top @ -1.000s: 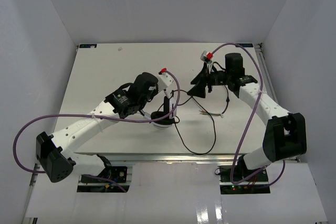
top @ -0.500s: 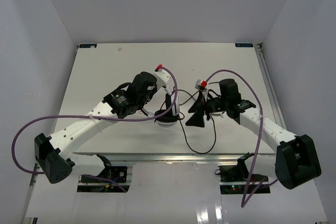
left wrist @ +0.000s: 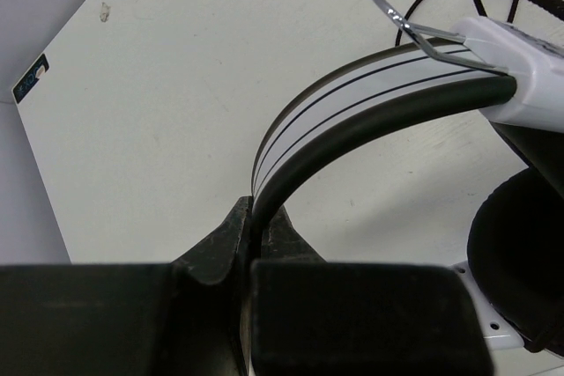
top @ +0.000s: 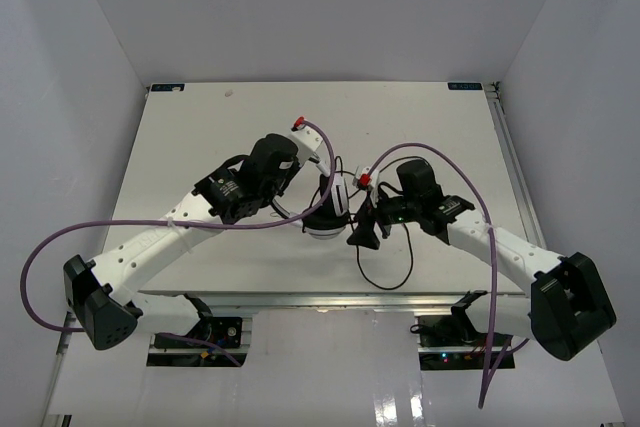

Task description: Wrap the headphones

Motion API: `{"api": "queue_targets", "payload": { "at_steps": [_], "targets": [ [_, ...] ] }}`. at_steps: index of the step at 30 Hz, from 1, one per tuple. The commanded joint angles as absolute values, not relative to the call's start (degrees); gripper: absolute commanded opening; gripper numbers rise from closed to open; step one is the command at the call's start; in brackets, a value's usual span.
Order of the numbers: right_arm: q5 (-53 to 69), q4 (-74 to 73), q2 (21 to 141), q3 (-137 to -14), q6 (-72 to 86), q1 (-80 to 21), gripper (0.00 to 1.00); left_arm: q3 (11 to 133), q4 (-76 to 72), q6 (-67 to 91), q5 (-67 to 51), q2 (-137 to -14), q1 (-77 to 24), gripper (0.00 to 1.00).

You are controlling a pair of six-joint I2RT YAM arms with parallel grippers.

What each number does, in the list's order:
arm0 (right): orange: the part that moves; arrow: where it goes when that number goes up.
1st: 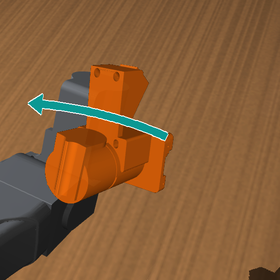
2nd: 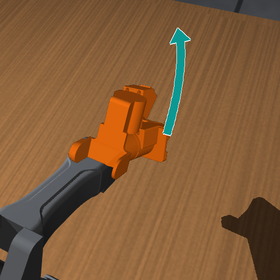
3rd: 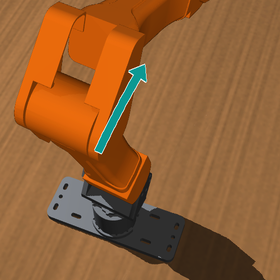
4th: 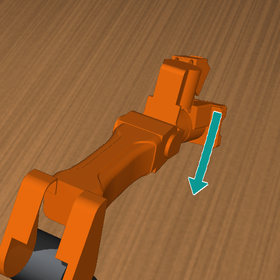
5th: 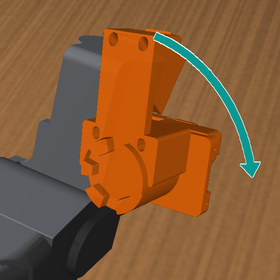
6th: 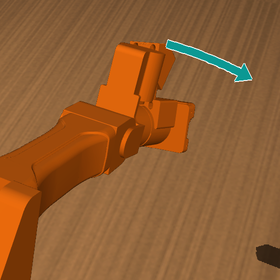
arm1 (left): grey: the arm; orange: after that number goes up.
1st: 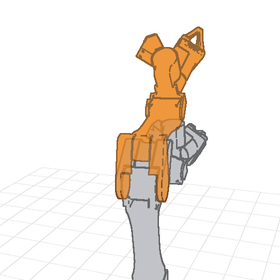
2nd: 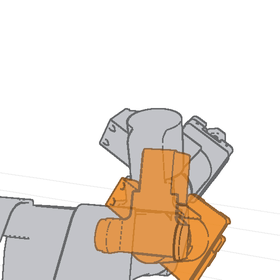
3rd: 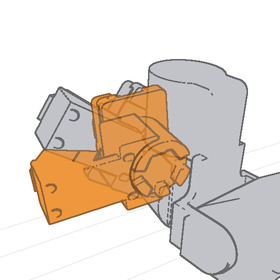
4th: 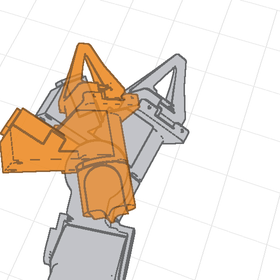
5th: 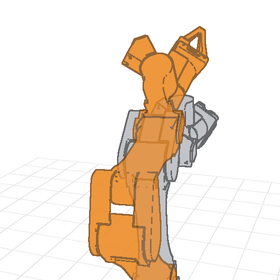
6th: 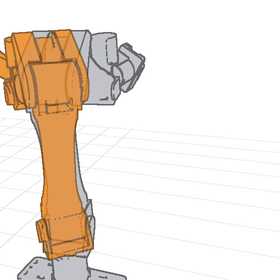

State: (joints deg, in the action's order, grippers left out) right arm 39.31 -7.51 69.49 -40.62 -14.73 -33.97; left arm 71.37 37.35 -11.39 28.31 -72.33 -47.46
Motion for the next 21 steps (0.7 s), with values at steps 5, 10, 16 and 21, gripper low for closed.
{"api": "queue_targets", "payload": {
  "at_steps": [5,10,16,21],
  "targets": [
    [39.25,-8.68,72.09,-44.27,-14.86,-35.21,0.41,74.39,34.23,-6.92,26.41,-69.26,-47.64,0.00],
    [39.11,-13.25,72.62,-47.24,-17.93,-35.13,0.17,73.08,34.06,-6.62,27.29,-68.82,-47.55,0.00],
    [40.84,-17.57,68.95,-47.60,-24.02,-33.91,0.09,71.55,33.82,-7.26,28.02,-67.68,-46.97,0.00],
    [42.92,-21.09,67.28,-50.02,-26.95,-31.57,0.08,70.37,33.57,-6.95,27.56,-67.24,-46.59,0.00]
  ]
}}
